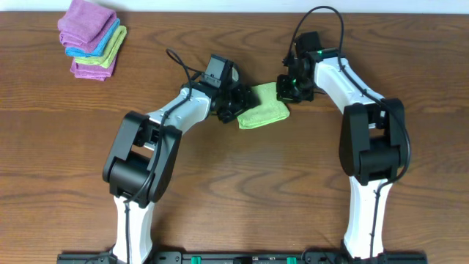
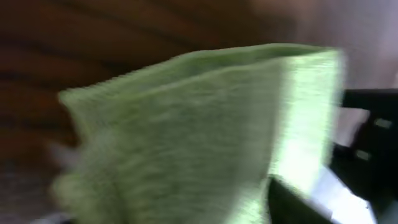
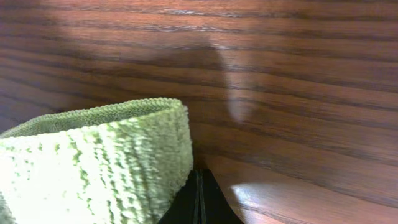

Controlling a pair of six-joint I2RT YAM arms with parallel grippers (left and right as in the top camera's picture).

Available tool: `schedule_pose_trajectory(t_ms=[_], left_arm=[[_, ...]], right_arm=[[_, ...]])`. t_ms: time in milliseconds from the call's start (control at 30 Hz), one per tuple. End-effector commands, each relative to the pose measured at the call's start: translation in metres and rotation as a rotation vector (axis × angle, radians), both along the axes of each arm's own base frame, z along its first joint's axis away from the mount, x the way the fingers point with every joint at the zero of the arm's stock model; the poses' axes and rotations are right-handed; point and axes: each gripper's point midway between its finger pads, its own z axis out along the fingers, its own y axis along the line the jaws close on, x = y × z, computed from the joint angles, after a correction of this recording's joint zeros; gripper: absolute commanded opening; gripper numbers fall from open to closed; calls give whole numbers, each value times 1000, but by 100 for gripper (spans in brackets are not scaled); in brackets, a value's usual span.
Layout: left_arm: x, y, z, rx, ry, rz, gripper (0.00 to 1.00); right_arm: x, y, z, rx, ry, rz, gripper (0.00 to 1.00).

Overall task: Fold the cloth
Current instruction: 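Grasp the folded cloth with the left gripper and carry it toward the cloth stack, then lower the folded green cloth onto the top of the stack with the left gripper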

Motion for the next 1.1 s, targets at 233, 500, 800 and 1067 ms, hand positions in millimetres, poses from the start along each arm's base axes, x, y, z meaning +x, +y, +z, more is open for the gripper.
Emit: schedule_pose_trajectory(t_ms=[233,500,800,1067], left_arm=[[6,17,-10,-22,54,39,6],[109,93,117,-161,-247,194,6],[167,291,265,-277,-575,477,6],[164,422,278,-200,-680,737,6]], right_arm=[[-6,-35,-9,-21,92,-42,1],[8,-64,51,-33,59,-13,1],[4,-49,75,-17,58,41,1],[0,-26,75,-18,53,95,1]])
